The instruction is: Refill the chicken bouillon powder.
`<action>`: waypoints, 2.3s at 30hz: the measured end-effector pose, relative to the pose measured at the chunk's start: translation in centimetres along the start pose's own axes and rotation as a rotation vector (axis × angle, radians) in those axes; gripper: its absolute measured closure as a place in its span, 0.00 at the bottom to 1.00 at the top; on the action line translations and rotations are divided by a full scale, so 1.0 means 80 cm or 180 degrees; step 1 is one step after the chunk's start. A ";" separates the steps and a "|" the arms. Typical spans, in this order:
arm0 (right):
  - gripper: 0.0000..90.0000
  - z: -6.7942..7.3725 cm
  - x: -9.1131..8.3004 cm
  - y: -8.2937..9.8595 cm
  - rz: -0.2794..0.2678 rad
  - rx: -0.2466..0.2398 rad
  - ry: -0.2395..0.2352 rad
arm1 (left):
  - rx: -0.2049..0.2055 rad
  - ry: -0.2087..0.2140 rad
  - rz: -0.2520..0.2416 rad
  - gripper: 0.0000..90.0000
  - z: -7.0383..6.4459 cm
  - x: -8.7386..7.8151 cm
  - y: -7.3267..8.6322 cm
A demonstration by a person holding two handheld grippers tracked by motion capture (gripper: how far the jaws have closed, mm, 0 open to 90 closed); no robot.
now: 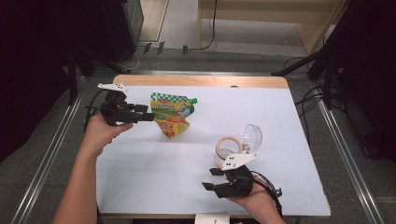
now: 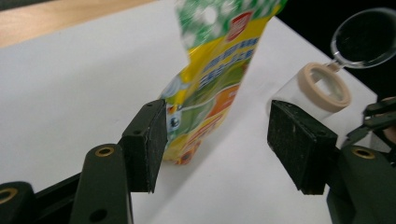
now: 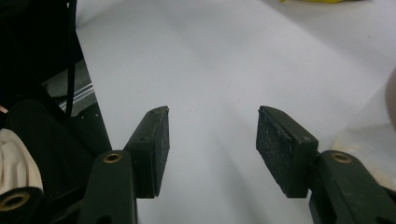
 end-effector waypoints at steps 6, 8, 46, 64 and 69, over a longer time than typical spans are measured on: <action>0.50 0.007 0.011 -0.003 0.0014 -0.0024 -0.0052 | 0.0112 -0.0013 0.0090 0.44 0.001 0.028 0.001; 0.50 0.009 0.016 -0.004 0.0014 -0.0020 -0.0072 | 0.0142 0.0014 0.0110 0.46 0.000 0.038 0.000; 0.51 -0.003 0.091 -0.026 -0.0070 -0.0092 0.0030 | 0.0290 0.0129 0.0216 1.00 -0.022 0.062 0.001; 0.53 -0.015 0.089 -0.027 -0.0119 -0.0045 0.0207 | 0.0313 0.0441 0.0159 1.00 -0.082 0.024 -0.019; 0.54 -0.017 0.089 -0.030 -0.0152 0.0034 0.0190 | 0.0394 0.0529 0.0144 1.00 -0.103 0.017 -0.023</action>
Point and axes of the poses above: each handheld gripper's, and its own axes: x roughly forward along the jaws, y roughly out of its underside, z roughly to its left, the point moved 7 cm from there along x, roughly forward along the jaws
